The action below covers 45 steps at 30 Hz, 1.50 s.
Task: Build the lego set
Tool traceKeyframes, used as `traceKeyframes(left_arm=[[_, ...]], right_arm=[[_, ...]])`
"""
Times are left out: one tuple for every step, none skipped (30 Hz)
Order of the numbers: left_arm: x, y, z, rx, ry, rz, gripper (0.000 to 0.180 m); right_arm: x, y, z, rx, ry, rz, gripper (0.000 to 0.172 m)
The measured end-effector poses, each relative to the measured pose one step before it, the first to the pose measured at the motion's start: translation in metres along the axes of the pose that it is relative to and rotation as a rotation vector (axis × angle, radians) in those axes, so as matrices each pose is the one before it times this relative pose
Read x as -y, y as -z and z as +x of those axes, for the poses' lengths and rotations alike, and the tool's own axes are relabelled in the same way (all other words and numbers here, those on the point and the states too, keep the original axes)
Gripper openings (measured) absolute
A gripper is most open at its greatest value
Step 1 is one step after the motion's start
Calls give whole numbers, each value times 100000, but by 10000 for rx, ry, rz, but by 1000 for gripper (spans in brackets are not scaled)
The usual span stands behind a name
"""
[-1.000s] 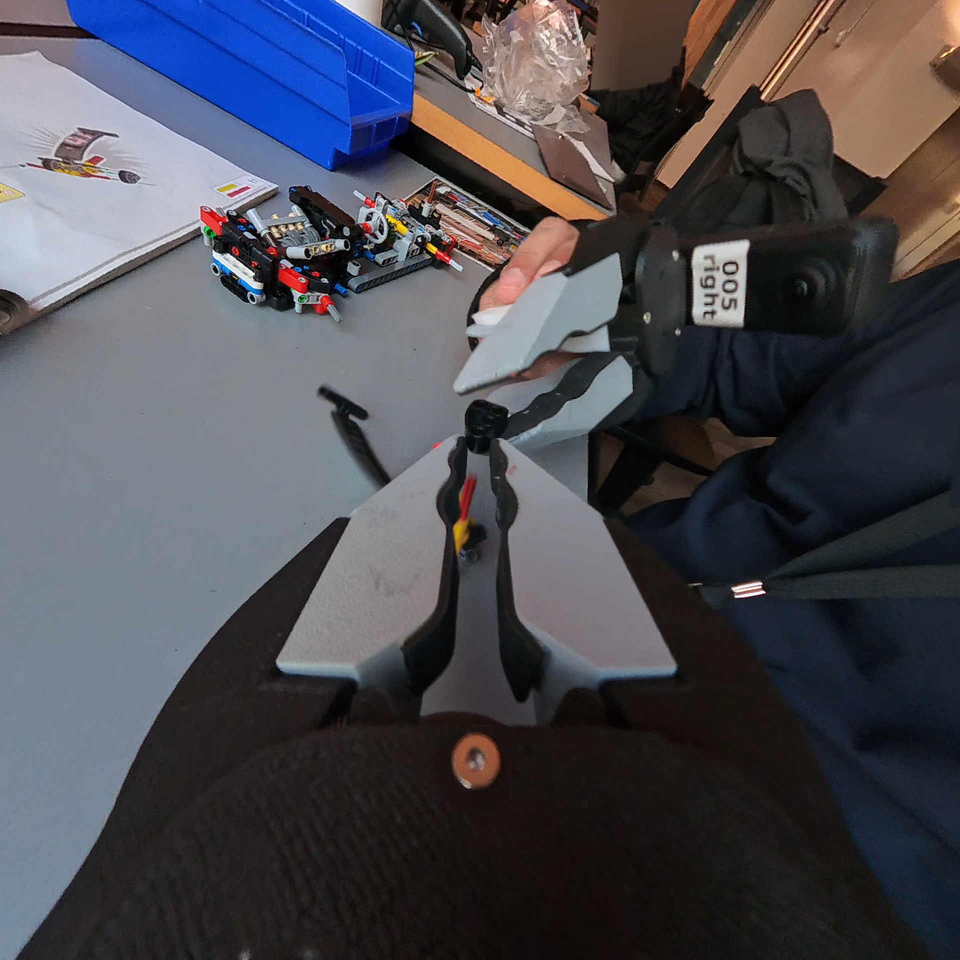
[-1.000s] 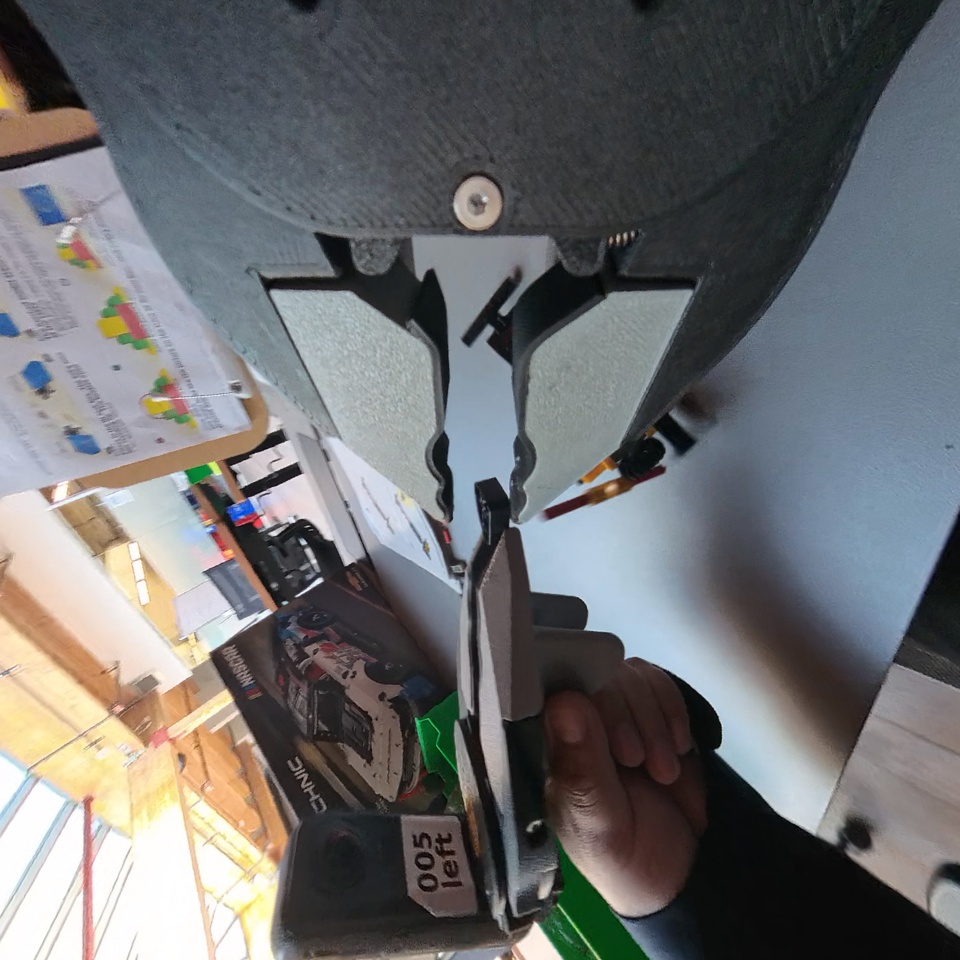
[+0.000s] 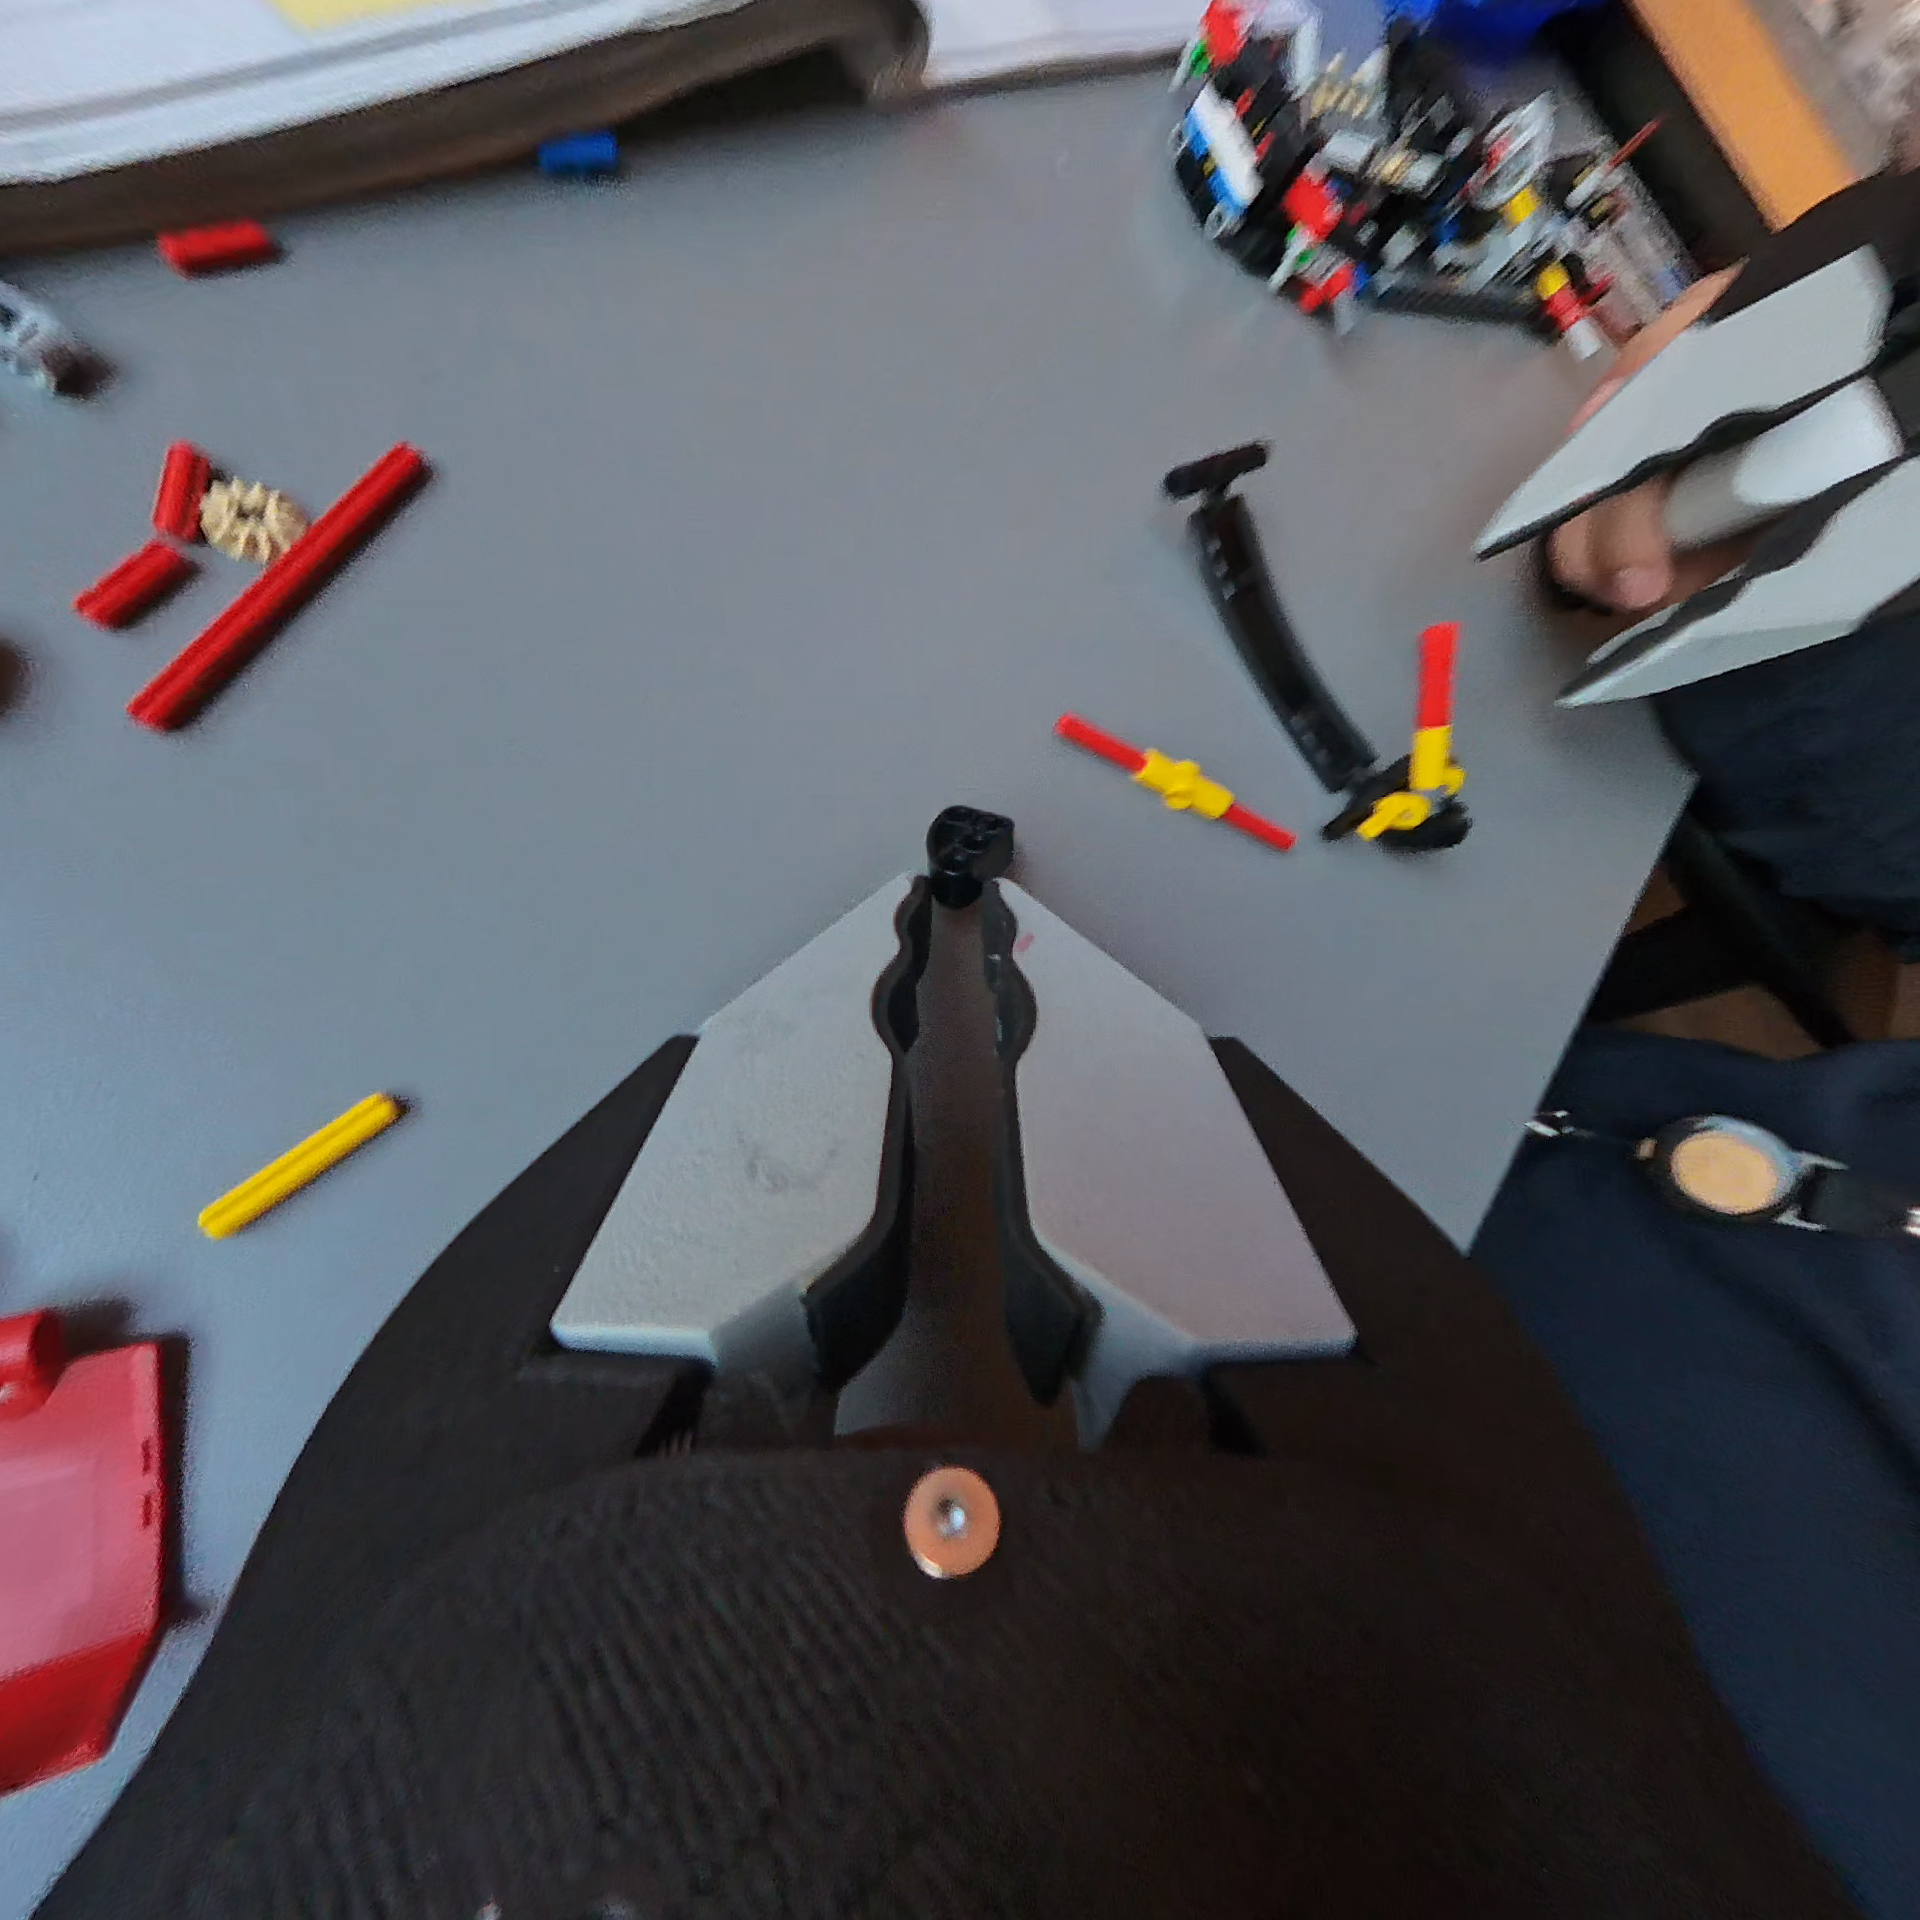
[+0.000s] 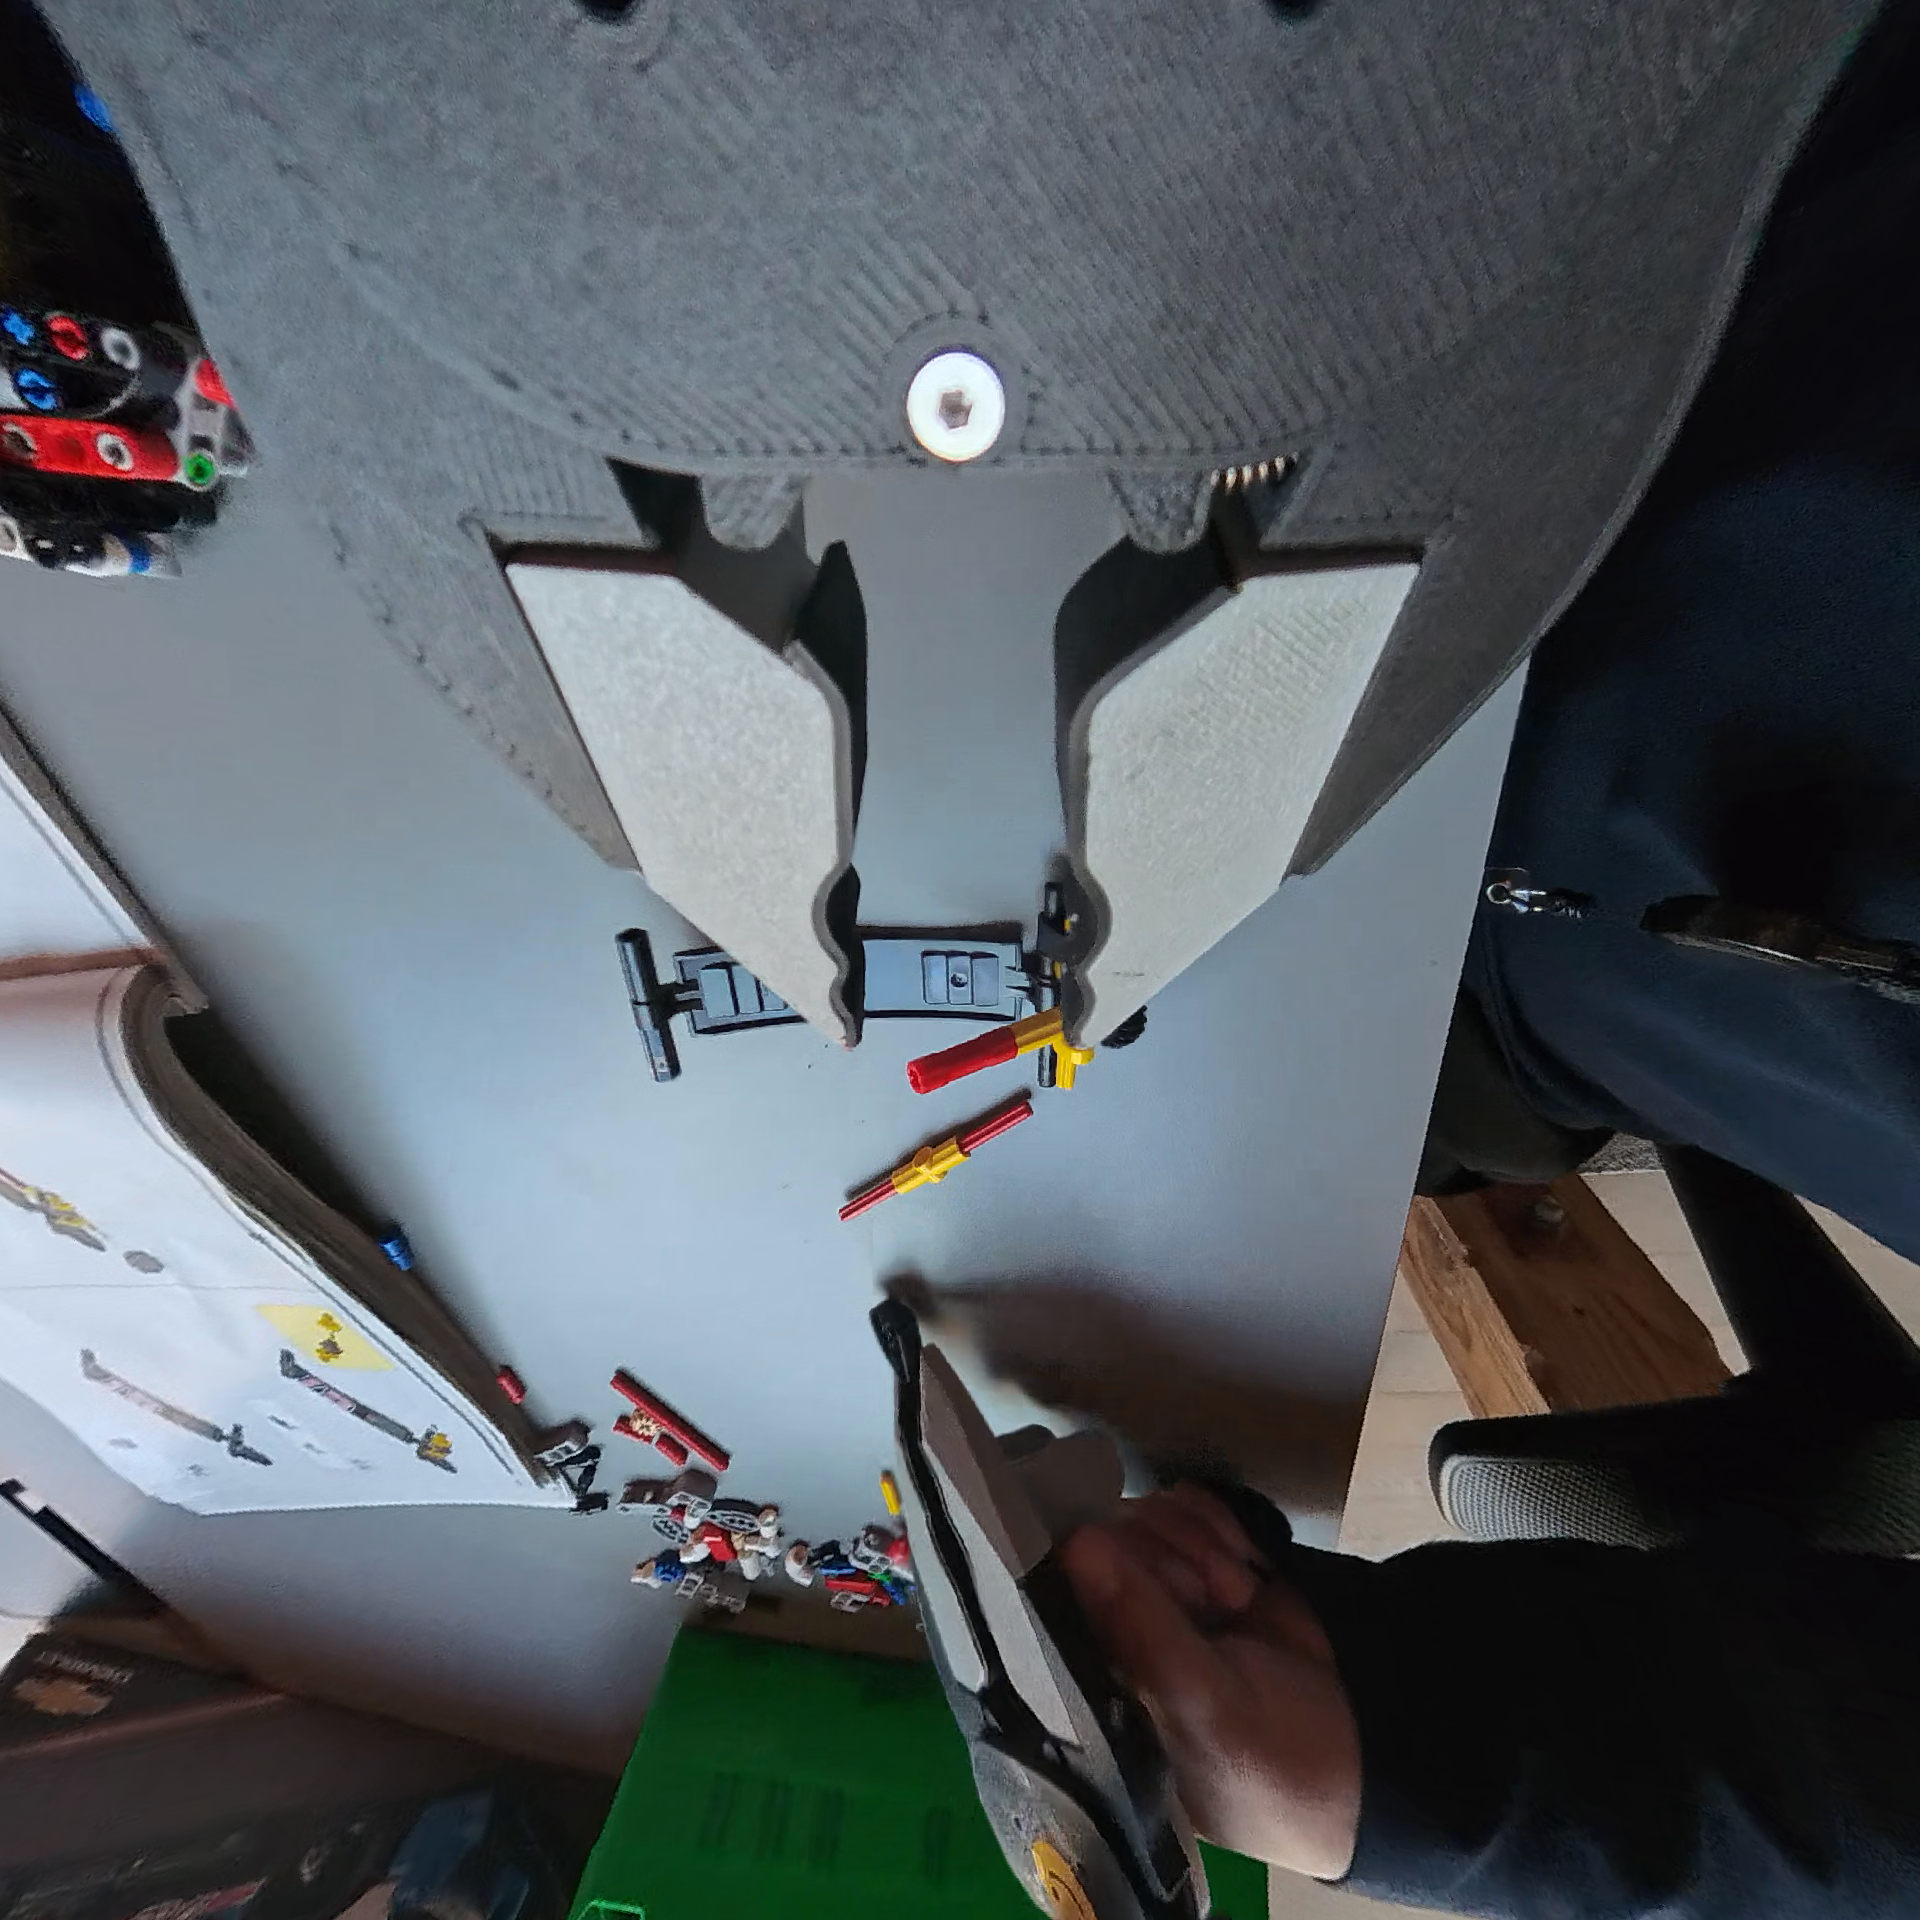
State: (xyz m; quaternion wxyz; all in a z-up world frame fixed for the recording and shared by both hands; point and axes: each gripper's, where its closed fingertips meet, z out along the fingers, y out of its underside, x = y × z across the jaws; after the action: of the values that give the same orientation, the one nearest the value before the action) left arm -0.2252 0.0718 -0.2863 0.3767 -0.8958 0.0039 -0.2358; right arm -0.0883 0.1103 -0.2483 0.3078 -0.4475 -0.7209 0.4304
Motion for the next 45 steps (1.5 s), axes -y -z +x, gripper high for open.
traceKeyframes(left_arm=[[-456, -107, -442, 153, 99, -195, 8], [105, 77, 102, -167, 113, 55, 11], [107, 50, -29, -57, 67, 48, 14], [77, 1, 2, -74, 24, 38, 16], [52, 14, 123, -150, -4, 29, 17], [128, 45, 123, -166, 12, 71, 22], [199, 96, 38, -135, 69, 121, 28], [201, 143, 52, -151, 101, 152, 33], [252, 221, 109, -158, 67, 212, 33], [383, 286, 72, -87, 12, 318, 35], [408, 351, 91, -74, -10, 367, 36], [414, 403, 52, -34, -6, 391, 36], [480, 462, 84, -42, -35, 446, 37], [522, 518, 77, -17, -51, 488, 37], [587, 556, -19, 58, -32, 519, 37], [568, 564, -94, 103, -1, 513, 37], [480, 522, -16, 47, 30, 450, 37], [334, 476, 59, -9, 70, 352, 37], [217, 431, 149, -63, 72, 271, 37], [159, 382, 243, -103, 27, 225, 37], [116, 302, 272, -94, -35, 178, 37], [92, 199, 254, -67, -104, 113, 36], [26, 60, 175, -17, -128, 41, 36], [-97, -84, 65, 16, -86, -73, 36], [-235, -187, 3, 18, -33, -187, 36], [-265, -223, -4, 25, -30, -213, 36], [-259, -231, 57, -9, -53, -203, 37], [-182, -209, 115, -26, -89, -151, 37], [-138, -187, 150, -44, -98, -117, 37], [-126, -187, 158, -69, -70, -113, 36], [-111, -185, 116, -76, -31, -110, 36], [-77, -185, 96, -83, 7, -78, 36], [-9, -149, 74, -91, 29, -36, 36], [22, -123, 79, -91, 28, -3, 36], [67, -86, 78, -82, 17, 23, 36], [81, -80, 85, -73, 2, 40, 36], [64, -84, 93, -66, -15, 30, 36], [50, -96, 97, -52, -34, 24, 35], [49, -103, 148, -75, -54, 19, 35], [40, -144, 206, -100, -72, 10, 35], [47, -168, 253, -122, -99, 18, 35], [53, -179, 373, -183, -129, 18, 35], [65, -214, 484, -248, -161, 31, 35], [107, -228, 485, -241, -184, 46, 35], [79, -240, 433, -194, -191, 38, 35]], right_arm=[[-25, -188, -79, 51, -57, -36, 36], [-29, -197, -33, 38, -63, -11, 37], [-19, -160, 76, -57, -43, 14, 36], [39, -83, 206, -161, 14, 101, 34], [24, 5, 242, -174, 13, 65, 31], [-17, 63, 338, -217, 62, 9, 31], [-83, 90, 565, -354, 137, -17, 31], [-117, 98, 658, -405, 136, -35, 30], [-93, 98, 576, -333, 43, -17, 31], [-30, 98, 415, -208, -69, 20, 32], [34, 138, 325, -167, -101, 64, 32], [25, 169, 381, -221, -74, 70, 32], [-56, 205, 426, -275, -41, 30, 32], [-114, 240, 445, -301, -10, -7, 32], [-137, 243, 424, -297, 1, -22, 32], [-141, 257, 371, -264, -13, -19, 32], [-119, 260, 282, -213, -36, -9, 33], [-104, 275, 206, -168, -48, 0, 33], [-77, 278, 161, -138, -50, 13, 33], [-76, 272, 182, -135, -75, 20, 34], [-57, 265, 195, -118, -106, 24, 34], [-31, 222, 178, -79, -129, 40, 34], [20, 181, 159, -23, -152, 62, 34], [74, 120, 133, 30, -173, 84, 34], [57, 64, 127, 70, -197, 72, 34], [16, 25, 121, 93, -216, 30, 35], [-2, 13, 89, 103, -209, 18, 37], [61, 33, 20, 122, -188, 47, 39], [134, 40, -129, 164, -157, 99, 40], [131, 25, -277, 215, -94, 93, 39], [55, -33, -269, 174, -23, 28, 39], [-22, -64, -261, 124, 53, -30, 39], [-75, -97, -232, 86, 98, -67, 38], [-99, -117, -188, 47, 106, -88, 37], [-98, -108, -138, 10, 103, -87, 36], [-72, -80, -105, -1, 89, -67, 35], [-34, -50, -74, -3, 66, -33, 35], [25, 9, -34, -2, 34, 12, 34], [65, 38, -38, 21, -5, 50, 32], [66, 47, 1, 24, -42, 57, 32], [60, 44, 53, -2, -61, 52, 31], [76, 52, 35, 2, -64, 57, 31], [85, 40, -11, 25, -71, 60, 30], [65, 28, -66, 58, -86, 47, 29], [26, -6, -184, 133, -97, 20, 26]])
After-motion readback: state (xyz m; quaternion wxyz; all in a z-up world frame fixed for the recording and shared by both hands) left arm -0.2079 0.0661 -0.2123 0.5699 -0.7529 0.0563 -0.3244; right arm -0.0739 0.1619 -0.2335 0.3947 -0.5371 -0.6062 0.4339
